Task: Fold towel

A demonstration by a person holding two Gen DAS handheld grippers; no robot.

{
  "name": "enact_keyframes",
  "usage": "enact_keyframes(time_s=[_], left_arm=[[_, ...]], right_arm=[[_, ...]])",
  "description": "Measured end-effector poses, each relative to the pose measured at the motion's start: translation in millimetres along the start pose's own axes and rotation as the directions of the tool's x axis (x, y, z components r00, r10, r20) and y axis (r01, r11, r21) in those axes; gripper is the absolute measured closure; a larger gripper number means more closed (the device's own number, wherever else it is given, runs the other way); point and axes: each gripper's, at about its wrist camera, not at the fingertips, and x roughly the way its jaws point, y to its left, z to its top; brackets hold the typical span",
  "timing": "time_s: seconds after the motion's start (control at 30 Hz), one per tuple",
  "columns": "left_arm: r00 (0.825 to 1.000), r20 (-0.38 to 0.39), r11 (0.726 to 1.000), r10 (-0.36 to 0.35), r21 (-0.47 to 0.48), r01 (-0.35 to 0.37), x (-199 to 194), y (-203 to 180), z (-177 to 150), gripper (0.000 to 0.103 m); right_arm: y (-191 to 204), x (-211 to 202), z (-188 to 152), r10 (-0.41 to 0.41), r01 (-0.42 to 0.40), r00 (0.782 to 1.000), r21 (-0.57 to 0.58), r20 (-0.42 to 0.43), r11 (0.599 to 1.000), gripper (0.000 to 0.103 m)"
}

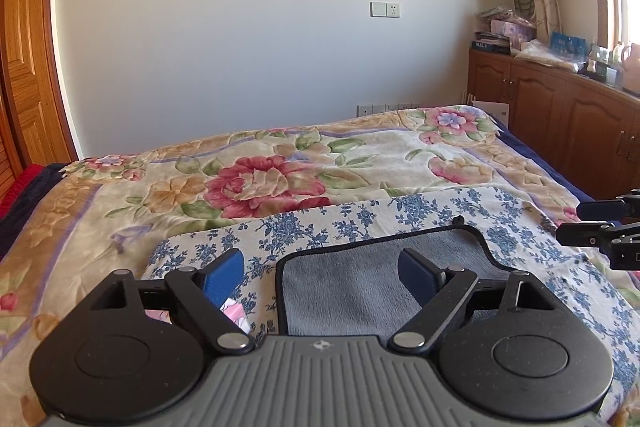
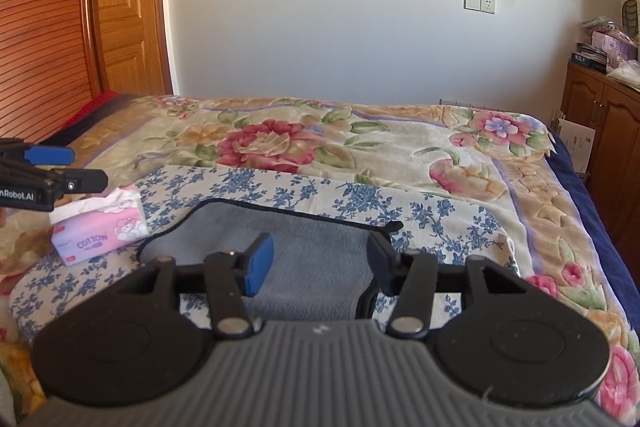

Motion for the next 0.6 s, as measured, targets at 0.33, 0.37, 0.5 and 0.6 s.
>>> enact_keyframes(time_s=[0.33,0.37,0.5,0.6], left_arm=[[1.000,-0.001,1.000,0.004,-0.006,-0.004,-41,-3,-12,0.013],[1.000,-0.002,1.000,0.004,-0.005,-0.004,-45,-3,-13,0.013],[1.000,-0.002,1.000,0.003,-0.015,-0.003,-60,-3,-18,0.012],[1.000,0.003,1.000,0.007,-0.015,-0.007,-70,-4,-20,0.012]], right_arm=[[14,-33,-10,0.000,0.000,1.000,0.001,0.001,1.000,0.049],[16,-37,-11,0.000,0.000,1.000,0.005,0.002,1.000,0.049],[24,-51,-14,-0.002,0.002,1.000,0.006,0.006,1.000,0.049],[29,-61,-17,-0.001,0.001,1.000,0.004,0.008,1.000,0.049]])
